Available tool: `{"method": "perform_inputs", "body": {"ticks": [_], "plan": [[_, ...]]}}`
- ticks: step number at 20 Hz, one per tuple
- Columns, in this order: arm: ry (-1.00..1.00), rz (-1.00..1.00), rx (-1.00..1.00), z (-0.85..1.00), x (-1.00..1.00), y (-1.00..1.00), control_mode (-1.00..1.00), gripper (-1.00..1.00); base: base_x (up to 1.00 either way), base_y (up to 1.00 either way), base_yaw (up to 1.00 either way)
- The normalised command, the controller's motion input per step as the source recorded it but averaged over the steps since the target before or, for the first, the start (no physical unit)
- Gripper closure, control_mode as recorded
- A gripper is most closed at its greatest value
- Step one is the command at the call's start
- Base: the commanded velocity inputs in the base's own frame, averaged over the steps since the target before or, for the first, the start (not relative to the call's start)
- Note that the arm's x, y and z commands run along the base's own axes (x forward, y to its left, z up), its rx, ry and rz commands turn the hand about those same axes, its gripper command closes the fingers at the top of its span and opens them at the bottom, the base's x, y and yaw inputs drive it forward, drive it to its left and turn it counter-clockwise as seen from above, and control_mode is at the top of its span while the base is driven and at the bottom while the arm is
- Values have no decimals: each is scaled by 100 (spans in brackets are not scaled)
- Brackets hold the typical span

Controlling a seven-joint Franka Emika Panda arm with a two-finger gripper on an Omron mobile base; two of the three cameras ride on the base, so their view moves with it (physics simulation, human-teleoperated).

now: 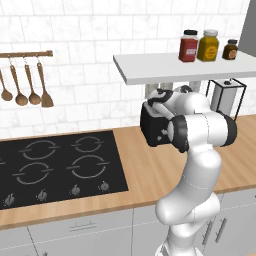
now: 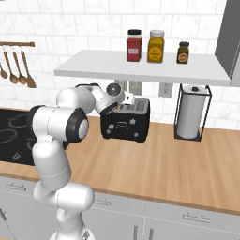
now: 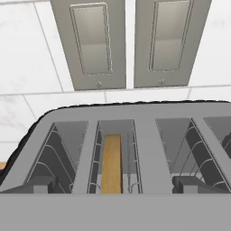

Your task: Start the toaster. Once the lever pops up, take the bread to the plate on the dining counter.

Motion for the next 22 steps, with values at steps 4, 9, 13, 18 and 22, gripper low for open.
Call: {"method": "perform_inputs", "body": {"ticks": [4,9,13,18,22], "plan": [[0,0,0,0,0,0,-100,-100,0,0,0],[0,0,0,0,0,0,-100,-100,0,0,0],[0,0,0,0,0,0,-100,-100,0,0,0],[0,0,0,0,0,0,-100,-100,0,0,0],[0,0,0,0,0,0,-100,-100,0,0,0]]}}
